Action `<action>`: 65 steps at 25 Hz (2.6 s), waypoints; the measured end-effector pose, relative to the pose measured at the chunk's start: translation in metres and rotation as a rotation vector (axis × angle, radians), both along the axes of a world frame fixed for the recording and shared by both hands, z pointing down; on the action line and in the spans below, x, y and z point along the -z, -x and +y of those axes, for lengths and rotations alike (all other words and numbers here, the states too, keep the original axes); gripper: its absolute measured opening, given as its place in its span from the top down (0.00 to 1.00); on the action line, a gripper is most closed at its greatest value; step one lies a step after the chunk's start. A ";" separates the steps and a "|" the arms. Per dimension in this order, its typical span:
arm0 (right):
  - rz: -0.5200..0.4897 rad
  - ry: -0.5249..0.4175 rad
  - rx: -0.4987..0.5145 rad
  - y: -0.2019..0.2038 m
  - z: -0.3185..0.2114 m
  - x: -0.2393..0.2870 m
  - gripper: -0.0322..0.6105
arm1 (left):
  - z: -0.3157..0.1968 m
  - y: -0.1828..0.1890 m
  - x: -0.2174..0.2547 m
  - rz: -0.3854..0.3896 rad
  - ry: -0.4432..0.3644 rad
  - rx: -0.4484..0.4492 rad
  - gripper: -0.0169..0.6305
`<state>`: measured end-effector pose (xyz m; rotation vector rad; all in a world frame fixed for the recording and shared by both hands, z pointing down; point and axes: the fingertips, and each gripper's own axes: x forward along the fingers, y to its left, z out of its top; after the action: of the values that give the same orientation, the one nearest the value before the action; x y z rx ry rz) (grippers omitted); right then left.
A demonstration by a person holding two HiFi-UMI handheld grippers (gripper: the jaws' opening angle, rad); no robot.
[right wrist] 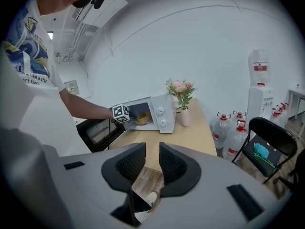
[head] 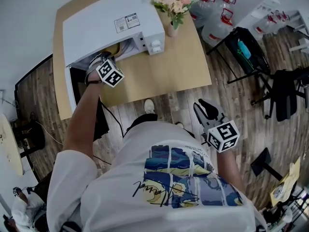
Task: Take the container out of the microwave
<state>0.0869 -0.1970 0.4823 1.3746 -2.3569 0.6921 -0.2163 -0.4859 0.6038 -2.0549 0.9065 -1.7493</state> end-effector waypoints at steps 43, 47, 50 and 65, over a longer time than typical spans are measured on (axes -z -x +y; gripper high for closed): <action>-0.004 -0.023 0.081 -0.035 0.081 -0.001 0.88 | 0.143 -0.078 0.050 0.129 0.115 -0.082 0.95; -0.003 -0.033 0.102 -0.037 0.094 0.000 0.89 | 0.176 -0.089 0.065 0.165 0.125 -0.074 0.95; -0.007 -0.041 0.123 -0.038 0.105 0.001 0.90 | 0.205 -0.099 0.078 0.187 0.144 -0.078 0.95; -0.013 -0.072 0.196 -0.044 0.141 0.004 0.92 | 0.335 -0.142 0.121 0.211 0.214 -0.158 0.95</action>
<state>0.1310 -0.0564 0.4783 1.1489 -2.5062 0.5663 -0.0745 -0.1505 0.4830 -2.4115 0.6117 -1.6297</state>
